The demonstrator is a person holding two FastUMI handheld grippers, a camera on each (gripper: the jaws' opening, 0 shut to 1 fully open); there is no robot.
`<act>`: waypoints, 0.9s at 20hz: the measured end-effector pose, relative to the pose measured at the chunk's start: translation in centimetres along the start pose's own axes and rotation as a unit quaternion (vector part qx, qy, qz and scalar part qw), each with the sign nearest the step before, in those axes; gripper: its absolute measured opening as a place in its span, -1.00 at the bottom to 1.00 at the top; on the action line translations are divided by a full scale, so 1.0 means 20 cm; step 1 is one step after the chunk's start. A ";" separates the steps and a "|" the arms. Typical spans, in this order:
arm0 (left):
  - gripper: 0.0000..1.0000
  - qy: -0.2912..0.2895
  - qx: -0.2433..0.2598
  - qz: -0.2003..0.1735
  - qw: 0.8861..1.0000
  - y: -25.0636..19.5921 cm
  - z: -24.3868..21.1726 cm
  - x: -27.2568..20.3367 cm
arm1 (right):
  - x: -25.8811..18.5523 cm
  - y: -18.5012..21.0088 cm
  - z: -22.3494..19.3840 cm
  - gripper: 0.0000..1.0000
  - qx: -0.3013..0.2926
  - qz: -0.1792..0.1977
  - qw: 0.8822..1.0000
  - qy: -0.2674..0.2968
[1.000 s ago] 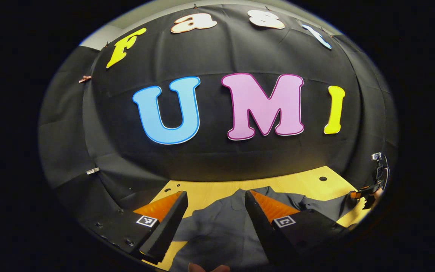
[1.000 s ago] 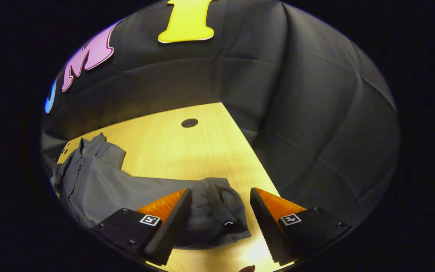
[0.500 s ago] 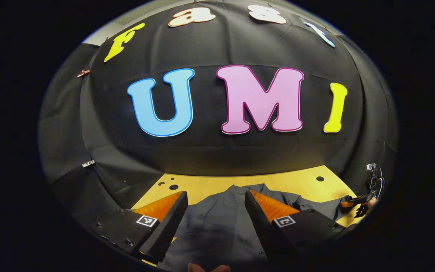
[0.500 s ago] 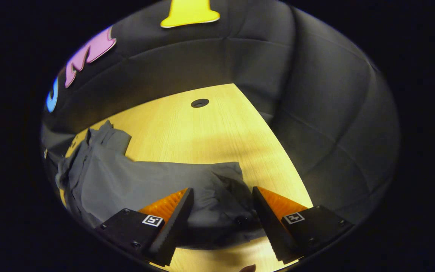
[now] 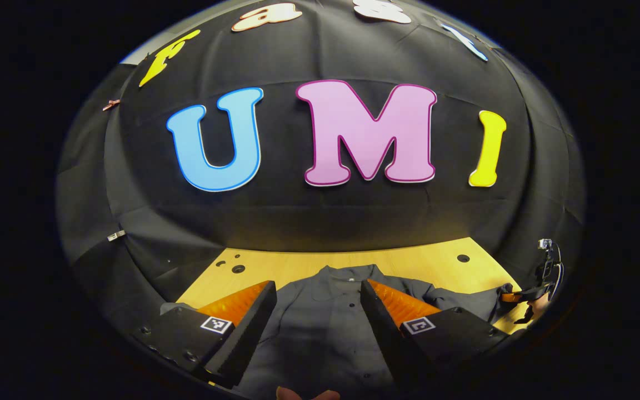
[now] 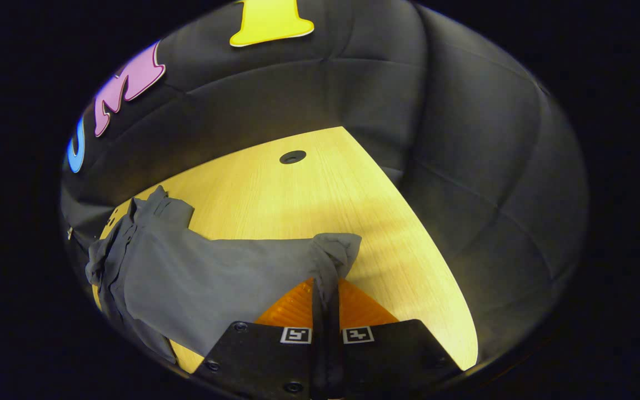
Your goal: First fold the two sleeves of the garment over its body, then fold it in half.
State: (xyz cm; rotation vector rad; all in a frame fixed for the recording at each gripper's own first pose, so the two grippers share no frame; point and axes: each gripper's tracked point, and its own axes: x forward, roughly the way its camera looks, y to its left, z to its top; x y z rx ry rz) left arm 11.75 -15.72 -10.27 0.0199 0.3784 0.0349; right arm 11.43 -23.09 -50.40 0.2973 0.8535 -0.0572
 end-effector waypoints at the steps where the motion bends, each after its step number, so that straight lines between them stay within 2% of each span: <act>1: 0.92 0.002 -0.002 0.001 1.000 0.01 -0.01 -0.01 | -0.04 0.01 0.03 -0.89 0.003 0.001 1.000 -0.015; 3: 0.92 -0.003 -0.005 0.005 1.000 0.06 0.00 -0.04 | -0.18 0.03 0.11 -0.89 -0.002 0.000 0.999 -0.049; 4: 0.92 -0.007 -0.002 0.010 1.000 0.10 0.00 -0.07 | -0.25 0.04 0.17 -1.00 -0.002 0.002 0.998 -0.068; 5: 0.92 -0.010 0.002 0.015 1.000 0.15 0.00 -0.09 | -0.33 0.08 0.22 -0.89 -0.002 0.006 0.996 -0.085; 8: 0.92 -0.031 0.006 0.019 0.999 0.30 0.02 -0.15 | -0.56 0.21 0.36 -0.89 -0.017 0.018 0.991 -0.131; 13: 0.92 -0.060 0.010 0.018 0.998 0.59 0.01 -0.24 | -0.89 0.56 0.56 -0.89 -0.037 0.042 0.981 -0.184; 18: 0.92 -0.077 0.009 0.001 0.997 0.86 -0.03 -0.30 | -1.12 1.05 0.70 -0.89 -0.056 0.072 0.970 -0.225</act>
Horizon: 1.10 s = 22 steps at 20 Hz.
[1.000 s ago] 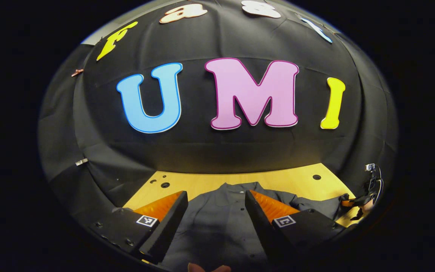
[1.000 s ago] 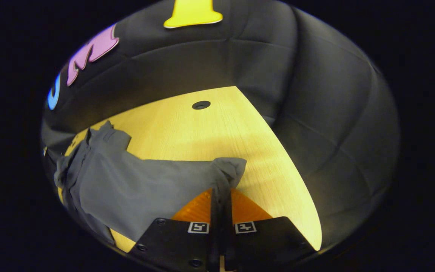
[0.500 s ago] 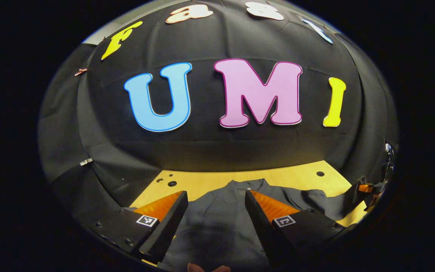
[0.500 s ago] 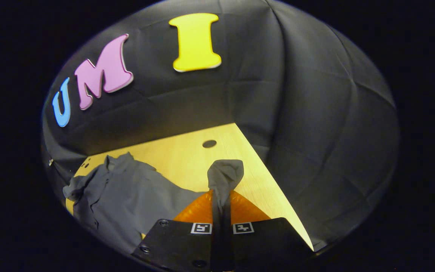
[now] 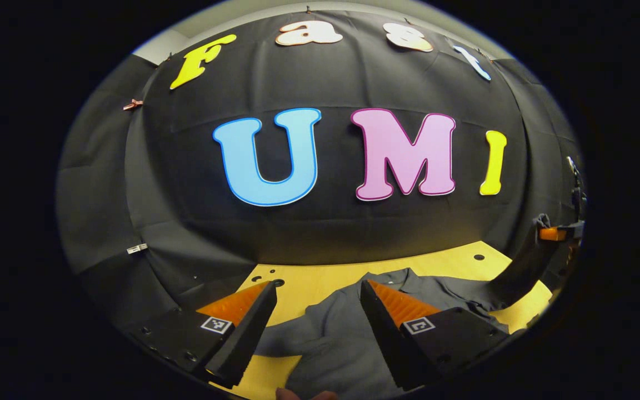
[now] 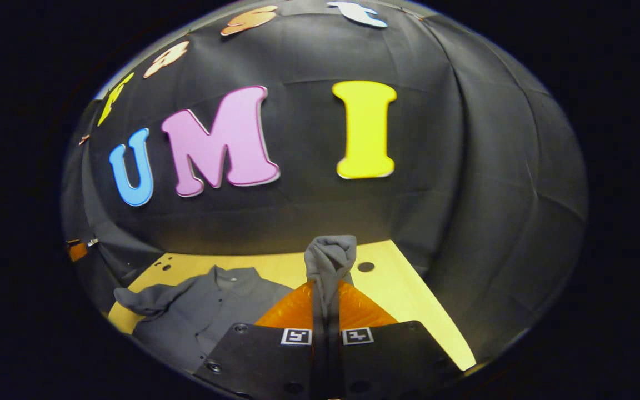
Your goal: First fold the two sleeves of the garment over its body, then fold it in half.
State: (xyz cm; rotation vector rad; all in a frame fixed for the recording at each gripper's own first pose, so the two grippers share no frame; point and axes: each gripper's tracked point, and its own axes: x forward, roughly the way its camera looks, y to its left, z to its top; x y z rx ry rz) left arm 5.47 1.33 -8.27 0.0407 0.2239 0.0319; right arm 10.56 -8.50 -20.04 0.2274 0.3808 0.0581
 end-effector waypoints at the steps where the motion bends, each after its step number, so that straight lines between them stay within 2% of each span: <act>1: 0.92 -0.002 -0.001 -0.003 1.000 0.06 -0.02 -0.01 | 0.01 0.11 0.03 -0.89 -0.001 0.008 1.000 -0.004; 5: 0.92 0.000 -0.016 0.008 1.000 0.34 -0.11 -0.03 | 0.03 0.56 0.05 -0.89 -0.008 0.049 0.999 -0.009; 10: 0.92 0.012 -0.025 0.038 0.999 0.70 -0.27 0.00 | 0.10 1.03 -0.09 -0.89 -0.034 0.093 0.995 0.012; 13: 0.92 0.019 -0.025 0.049 0.998 0.89 -0.37 0.03 | 0.16 1.21 -0.23 -0.89 -0.048 0.103 0.993 0.035; 17: 0.92 0.037 -0.032 0.047 0.998 1.04 -0.55 0.08 | 0.25 1.40 -0.43 -0.89 -0.070 0.111 0.989 0.070; 21: 0.92 0.063 -0.040 0.054 0.996 1.21 -0.76 0.16 | 0.33 1.58 -0.66 -0.89 -0.062 0.115 0.984 0.117; 22: 0.84 0.069 -0.043 0.056 0.995 1.25 -0.81 0.17 | 0.36 1.61 -0.73 -0.89 -0.063 0.113 0.984 0.126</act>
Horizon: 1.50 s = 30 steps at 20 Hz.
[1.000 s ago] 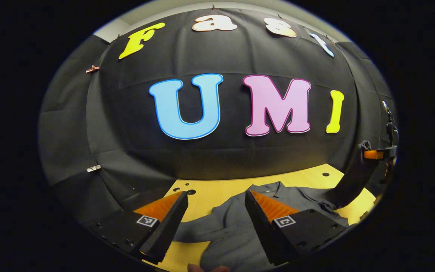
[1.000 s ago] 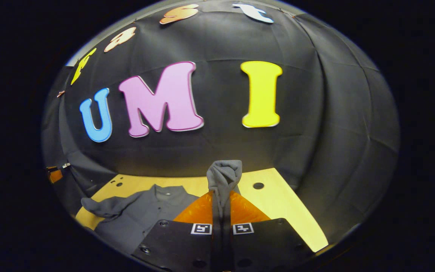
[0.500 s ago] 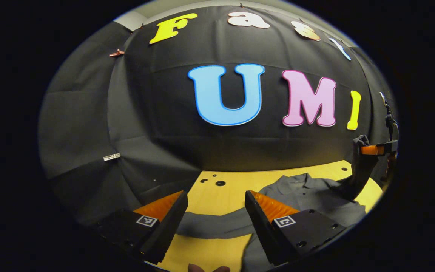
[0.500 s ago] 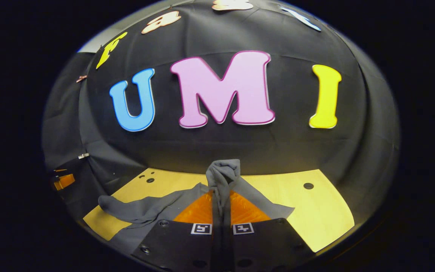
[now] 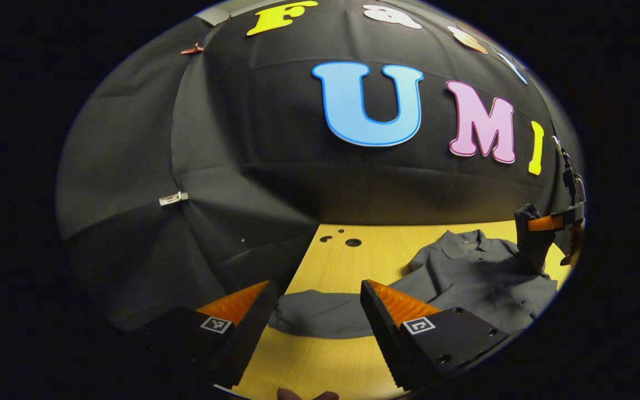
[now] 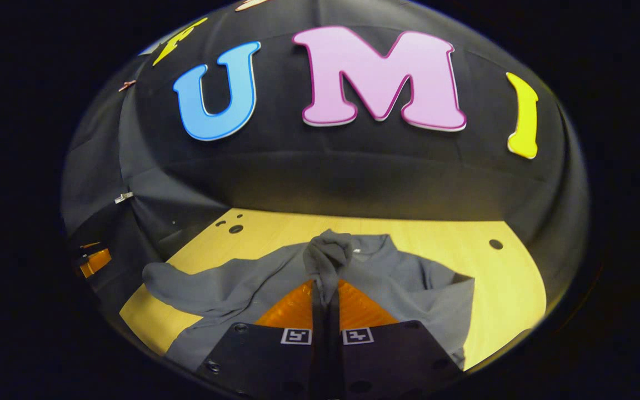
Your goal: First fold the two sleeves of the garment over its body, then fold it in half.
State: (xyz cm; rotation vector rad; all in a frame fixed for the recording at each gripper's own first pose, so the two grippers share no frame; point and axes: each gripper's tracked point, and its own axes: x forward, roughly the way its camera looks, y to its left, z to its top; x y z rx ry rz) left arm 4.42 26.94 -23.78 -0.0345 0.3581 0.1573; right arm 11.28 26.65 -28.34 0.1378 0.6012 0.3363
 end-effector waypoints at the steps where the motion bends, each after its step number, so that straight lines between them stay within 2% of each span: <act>1: 0.92 0.007 -0.002 0.003 1.000 0.04 -0.04 0.03 | 0.04 0.02 -0.05 -0.89 -0.002 -0.004 1.000 0.011; 5: 0.92 0.033 -0.006 0.022 0.999 0.18 -0.16 0.12 | 0.18 0.12 -0.25 -0.85 0.005 -0.005 0.998 0.061; 10: 0.92 0.073 -0.017 0.013 0.997 0.22 -0.32 0.24 | 0.27 0.20 -0.39 -0.76 0.009 0.000 0.995 0.101; 11: 0.84 0.082 -0.021 0.009 0.996 0.21 -0.35 0.27 | 0.28 0.22 -0.42 -0.72 0.015 0.007 0.994 0.109; 12: 0.92 0.092 -0.025 0.007 0.995 0.21 -0.38 0.30 | 0.29 0.25 -0.44 -0.70 0.024 0.017 0.993 0.116; 15: 0.92 0.110 -0.029 0.010 0.994 0.23 -0.44 0.36 | 0.29 0.28 -0.47 -0.50 0.029 0.032 0.991 0.131; 16: 0.84 0.112 -0.026 0.011 0.993 0.23 -0.45 0.39 | 0.28 0.29 -0.48 -0.48 0.032 0.038 0.990 0.134; 17: 0.92 0.115 -0.022 0.015 0.993 0.24 -0.45 0.41 | 0.27 0.32 -0.49 -0.46 0.037 0.045 0.989 0.138; 18: 0.92 0.119 -0.019 0.017 0.993 0.25 -0.47 0.43 | 0.26 0.34 -0.50 -0.67 0.042 0.054 0.988 0.140; 19: 0.92 0.122 -0.016 0.019 0.992 0.26 -0.48 0.45 | 0.25 0.35 -0.50 -0.41 0.047 0.062 0.987 0.141; 22: 0.92 0.139 -0.012 0.023 0.990 0.27 -0.53 0.49 | 0.21 0.41 -0.45 -0.31 0.065 0.091 0.985 0.130; 25: 0.92 0.158 -0.013 0.019 0.987 0.27 -0.58 0.54 | 0.16 0.49 -0.40 0.72 0.089 0.122 0.981 0.123; 26: 0.92 0.163 -0.012 0.016 0.986 0.26 -0.60 0.55 | 0.14 0.48 -0.39 0.65 0.089 0.125 0.981 0.120; 30: 0.92 0.187 -0.004 0.006 0.982 0.22 -0.67 0.58 | 0.01 0.42 -0.32 0.65 0.092 0.120 0.983 0.103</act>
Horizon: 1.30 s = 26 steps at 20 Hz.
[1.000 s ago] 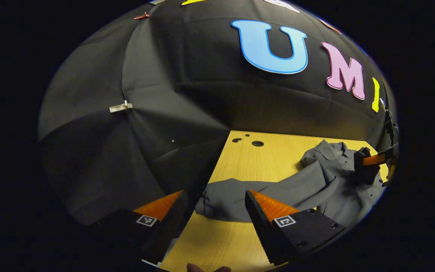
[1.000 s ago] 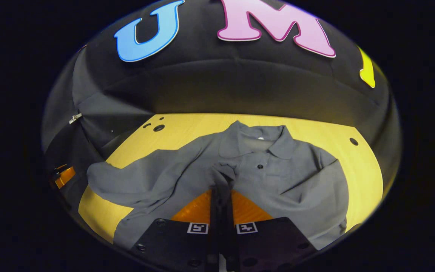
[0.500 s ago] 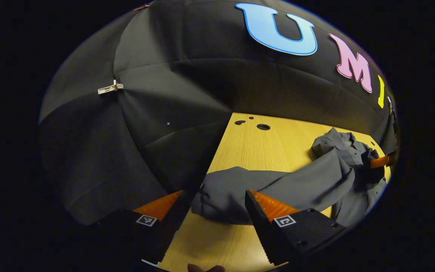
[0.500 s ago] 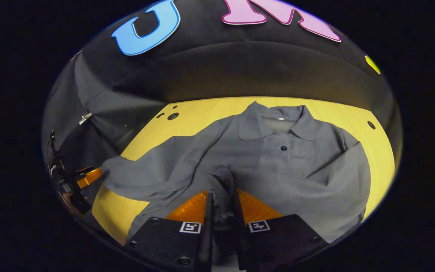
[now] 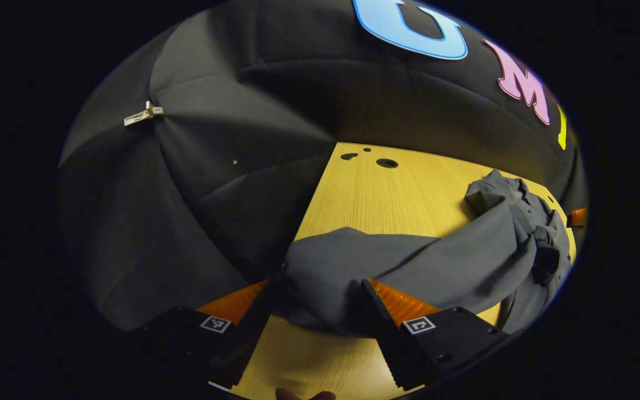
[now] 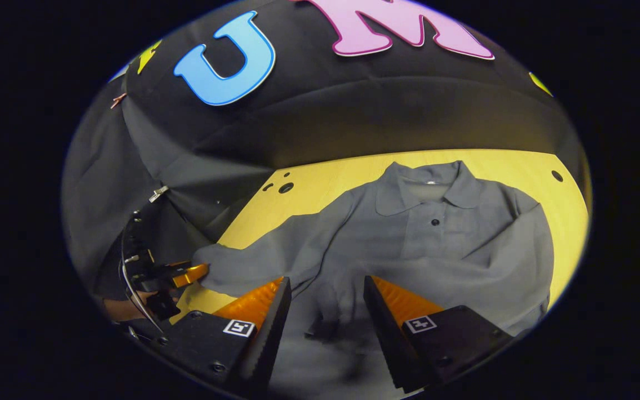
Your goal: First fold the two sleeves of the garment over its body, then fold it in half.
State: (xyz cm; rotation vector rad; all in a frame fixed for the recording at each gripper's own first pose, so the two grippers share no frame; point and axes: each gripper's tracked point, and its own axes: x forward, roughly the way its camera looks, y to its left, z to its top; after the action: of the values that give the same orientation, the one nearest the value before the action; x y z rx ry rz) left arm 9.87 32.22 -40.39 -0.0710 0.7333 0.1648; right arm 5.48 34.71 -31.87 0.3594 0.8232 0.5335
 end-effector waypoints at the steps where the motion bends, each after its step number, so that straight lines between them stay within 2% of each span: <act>1: 0.92 0.010 -0.001 0.001 1.000 0.00 -0.02 0.02 | -0.04 -0.02 0.00 0.65 0.000 -0.003 1.000 -0.003; 3: 0.89 0.025 -0.006 0.002 1.000 0.00 -0.05 0.05 | -0.14 -0.08 0.00 0.63 -0.001 -0.017 1.000 -0.006; 7: 0.93 0.013 0.007 -0.009 1.000 -0.03 -0.06 0.04 | -0.32 -0.18 -0.03 0.65 0.021 -0.043 0.999 -0.018; 8: 0.81 0.007 0.014 -0.019 1.000 -0.06 -0.06 0.06 | -0.36 -0.20 -0.04 0.64 0.025 -0.048 0.998 -0.020; 9: 0.33 0.006 0.028 -0.004 1.000 -0.04 -0.06 0.05 | -0.41 -0.21 -0.07 0.64 0.025 -0.054 0.998 -0.021; 11: -0.64 0.009 0.021 0.008 1.000 -0.01 -0.04 0.05 | -0.49 -0.26 -0.11 0.64 0.017 -0.070 0.997 -0.023; 12: -0.77 0.012 0.017 0.012 1.000 -0.01 -0.04 0.04 | -0.52 -0.28 -0.12 0.64 0.016 -0.077 0.997 -0.023; 14: -0.82 0.005 0.011 0.017 1.000 -0.02 0.01 0.00 | -0.58 -0.31 -0.15 0.64 0.021 -0.088 0.996 -0.025; 17: -0.82 -0.040 0.009 0.016 0.999 -0.02 0.18 -0.14 | -0.63 -0.36 -0.15 0.64 0.028 -0.103 0.994 -0.036; 21: -0.82 -0.111 0.007 -0.008 0.994 -0.12 0.44 -0.37 | -0.69 -0.43 -0.16 0.64 0.030 -0.124 0.991 -0.040; 22: -0.75 -0.126 0.004 -0.016 0.992 -0.16 0.49 -0.43 | -0.70 -0.45 -0.16 0.64 0.031 -0.127 0.991 -0.040; 23: -0.82 -0.140 0.002 -0.026 0.990 -0.21 0.54 -0.49 | -0.72 -0.47 -0.16 0.64 0.032 -0.130 0.990 -0.041; 26: -0.82 -0.179 -0.001 -0.051 0.982 -0.34 0.69 -0.65 | -0.76 -0.54 -0.15 0.64 0.033 -0.137 0.989 -0.044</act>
State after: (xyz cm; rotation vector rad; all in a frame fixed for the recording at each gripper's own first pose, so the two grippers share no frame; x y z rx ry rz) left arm 10.72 25.61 -21.39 -0.0785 0.3684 0.0764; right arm -2.09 17.48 -29.99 0.3213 0.7906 0.2342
